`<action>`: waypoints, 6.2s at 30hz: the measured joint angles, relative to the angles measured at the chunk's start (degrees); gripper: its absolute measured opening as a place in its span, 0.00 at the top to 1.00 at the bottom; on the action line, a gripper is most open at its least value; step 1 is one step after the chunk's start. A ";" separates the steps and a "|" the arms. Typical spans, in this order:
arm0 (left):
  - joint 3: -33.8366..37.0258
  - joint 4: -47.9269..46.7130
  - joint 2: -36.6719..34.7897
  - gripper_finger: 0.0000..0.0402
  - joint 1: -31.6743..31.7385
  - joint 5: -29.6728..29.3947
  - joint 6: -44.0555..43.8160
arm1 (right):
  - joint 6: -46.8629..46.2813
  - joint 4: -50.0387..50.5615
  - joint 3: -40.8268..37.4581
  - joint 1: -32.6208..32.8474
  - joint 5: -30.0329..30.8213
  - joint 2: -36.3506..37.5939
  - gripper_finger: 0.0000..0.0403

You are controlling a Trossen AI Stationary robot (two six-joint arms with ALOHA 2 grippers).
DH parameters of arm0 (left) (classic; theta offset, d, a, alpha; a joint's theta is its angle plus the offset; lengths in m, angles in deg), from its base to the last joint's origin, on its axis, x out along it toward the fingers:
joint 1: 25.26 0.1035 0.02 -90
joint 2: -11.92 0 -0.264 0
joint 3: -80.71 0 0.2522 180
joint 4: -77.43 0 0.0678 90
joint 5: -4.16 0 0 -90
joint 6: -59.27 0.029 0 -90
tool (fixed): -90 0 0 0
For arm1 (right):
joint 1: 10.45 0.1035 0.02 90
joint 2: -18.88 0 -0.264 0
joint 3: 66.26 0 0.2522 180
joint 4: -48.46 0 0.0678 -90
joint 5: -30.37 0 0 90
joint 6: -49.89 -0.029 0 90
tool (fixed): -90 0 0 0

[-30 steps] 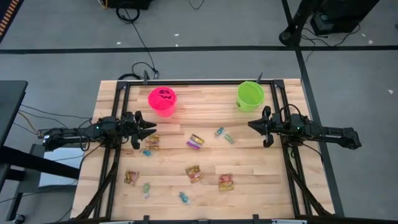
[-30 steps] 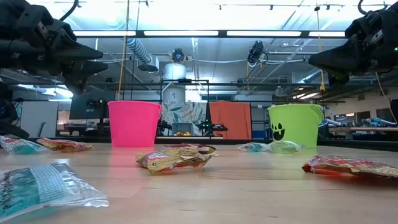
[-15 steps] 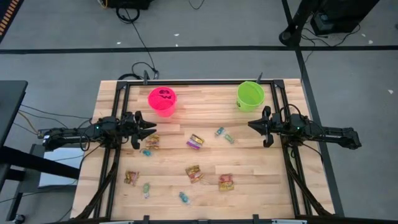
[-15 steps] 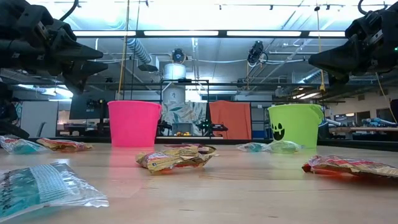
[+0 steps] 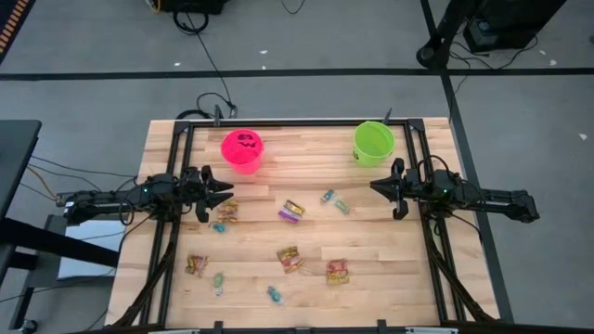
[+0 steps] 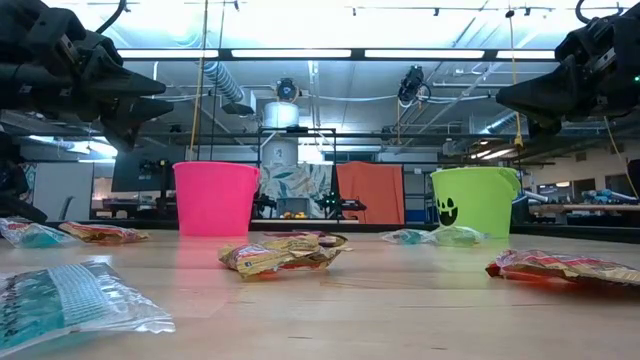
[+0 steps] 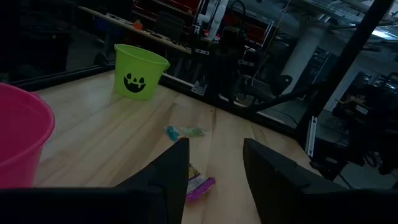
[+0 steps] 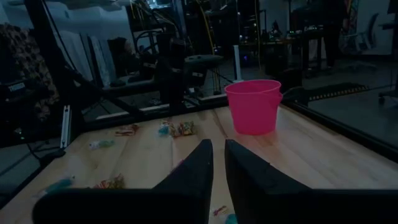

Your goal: Sort candy by brand, put in halloween buckets

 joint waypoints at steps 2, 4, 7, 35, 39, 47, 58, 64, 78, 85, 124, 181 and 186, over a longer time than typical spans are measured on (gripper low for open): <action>0.01 -0.01 -0.01 0.61 0.00 -0.01 0.00 | -0.01 0.00 -0.01 0.00 0.00 -0.01 0.86; 0.00 0.01 0.01 0.61 -0.01 -0.01 0.00 | 0.01 0.00 0.01 0.02 0.00 0.01 0.86; 0.01 -0.01 0.01 0.61 0.00 0.01 0.00 | 0.00 0.00 0.01 0.01 0.00 0.00 0.86; 0.00 0.04 -0.01 0.61 0.01 -0.01 0.00 | 0.01 0.00 -0.01 0.02 0.09 -0.01 0.86; -0.01 1.24 0.01 0.61 0.01 -0.39 1.46 | 0.15 -1.44 0.00 0.00 1.19 -0.01 0.86; 0.01 5.34 -0.01 0.61 -0.01 -4.89 6.36 | 0.15 -3.37 0.01 0.00 2.63 -0.01 0.86; 0.01 11.57 0.01 0.61 0.06 -10.12 13.65 | 0.45 -14.43 4.75 0.11 1.54 -7.22 0.86; -0.65 12.13 1.14 0.61 0.06 -15.86 13.60 | 2.12 -12.86 17.00 0.22 1.13 -27.81 0.86; -2.16 12.63 5.98 0.61 0.06 -20.25 15.26 | 8.16 33.89 53.70 0.22 11.50 -72.23 0.86; -2.21 12.63 5.98 0.61 0.06 -20.25 15.26 | 8.16 38.62 56.64 -0.02 11.20 -79.55 0.86; -2.32 9.06 6.03 0.61 0.06 -20.20 15.04 | -16.93 34.13 48.78 2.89 -1.60 -87.40 0.36; -2.32 9.06 6.03 0.61 0.06 -20.13 14.59 | -4.62 46.75 62.64 3.77 24.67 -86.50 0.98; -2.32 9.04 6.03 0.61 0.06 -20.12 14.56 | -0.55 52.95 68.33 -0.78 32.24 -84.18 0.98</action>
